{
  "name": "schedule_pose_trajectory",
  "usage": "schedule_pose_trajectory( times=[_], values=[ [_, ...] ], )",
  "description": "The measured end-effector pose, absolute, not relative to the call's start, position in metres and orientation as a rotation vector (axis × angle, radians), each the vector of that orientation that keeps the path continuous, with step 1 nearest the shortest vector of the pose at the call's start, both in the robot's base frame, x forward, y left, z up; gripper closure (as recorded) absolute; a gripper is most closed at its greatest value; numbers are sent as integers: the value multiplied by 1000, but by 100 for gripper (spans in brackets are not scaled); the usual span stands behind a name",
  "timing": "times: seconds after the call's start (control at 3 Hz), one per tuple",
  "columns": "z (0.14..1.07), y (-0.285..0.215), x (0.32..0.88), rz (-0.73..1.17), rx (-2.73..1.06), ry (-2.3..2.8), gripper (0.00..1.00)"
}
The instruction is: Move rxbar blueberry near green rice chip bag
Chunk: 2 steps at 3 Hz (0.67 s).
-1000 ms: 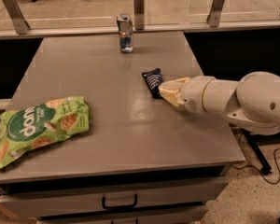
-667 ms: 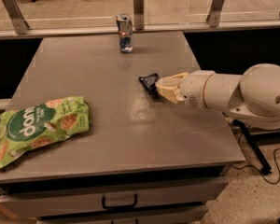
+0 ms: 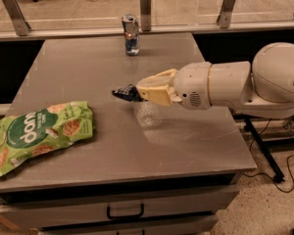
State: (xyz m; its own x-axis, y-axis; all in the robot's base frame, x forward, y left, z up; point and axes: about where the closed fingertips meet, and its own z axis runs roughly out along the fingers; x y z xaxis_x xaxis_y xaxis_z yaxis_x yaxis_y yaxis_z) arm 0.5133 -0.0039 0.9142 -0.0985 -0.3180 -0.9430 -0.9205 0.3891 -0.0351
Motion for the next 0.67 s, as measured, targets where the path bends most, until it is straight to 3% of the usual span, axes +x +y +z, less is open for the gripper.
schedule_pose_trajectory(
  times=[0.67],
  values=[
    [921, 20, 486, 829, -1197, 1602, 100]
  ],
)
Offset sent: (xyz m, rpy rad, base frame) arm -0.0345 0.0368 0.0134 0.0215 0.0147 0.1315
